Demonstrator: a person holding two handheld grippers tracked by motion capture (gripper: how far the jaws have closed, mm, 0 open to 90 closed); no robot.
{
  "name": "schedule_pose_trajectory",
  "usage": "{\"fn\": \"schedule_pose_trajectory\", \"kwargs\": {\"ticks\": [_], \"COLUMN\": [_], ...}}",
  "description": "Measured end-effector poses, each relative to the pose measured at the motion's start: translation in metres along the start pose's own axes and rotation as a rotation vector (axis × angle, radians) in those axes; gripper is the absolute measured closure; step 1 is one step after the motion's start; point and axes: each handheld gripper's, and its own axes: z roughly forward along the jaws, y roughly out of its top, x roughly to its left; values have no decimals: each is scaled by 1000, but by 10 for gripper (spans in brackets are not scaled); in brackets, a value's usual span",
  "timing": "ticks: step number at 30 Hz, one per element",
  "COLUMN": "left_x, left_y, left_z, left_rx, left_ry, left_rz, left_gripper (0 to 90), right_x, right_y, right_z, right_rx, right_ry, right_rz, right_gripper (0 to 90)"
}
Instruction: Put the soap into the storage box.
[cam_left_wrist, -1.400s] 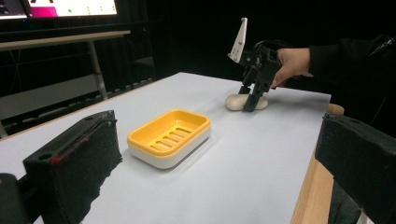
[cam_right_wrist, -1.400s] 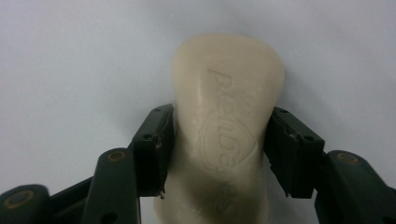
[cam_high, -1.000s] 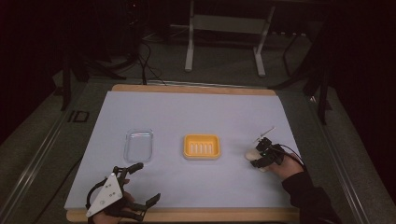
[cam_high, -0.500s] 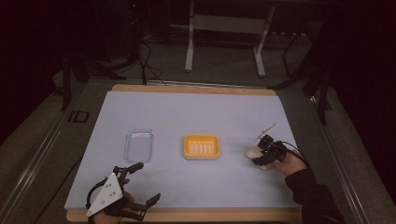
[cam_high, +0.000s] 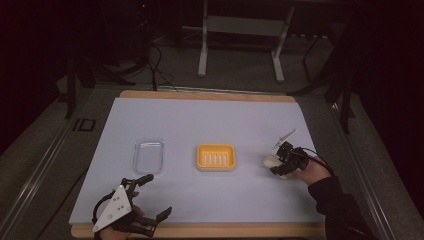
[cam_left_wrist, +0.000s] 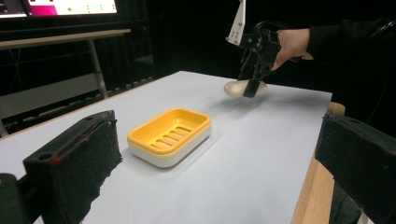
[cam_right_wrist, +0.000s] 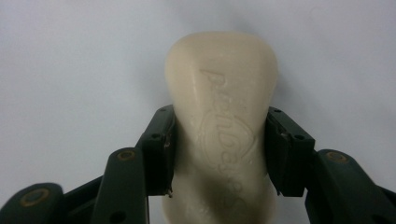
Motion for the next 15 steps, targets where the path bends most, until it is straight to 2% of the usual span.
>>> {"fn": "schedule_pose_trajectory", "kwargs": {"ticks": [6, 15], "left_x": [0, 0], "left_y": [0, 0], "left_z": [0, 0], "left_rx": [0, 0], "left_ry": [1, -1], "left_rz": [0, 0], "left_gripper": [2, 2], "right_x": [-5, -7], "right_y": [4, 14], "right_z": [-8, -19], "right_rx": [-9, -30], "right_ry": [18, 11], "right_rz": [-26, -75], "right_gripper": [497, 497]}}
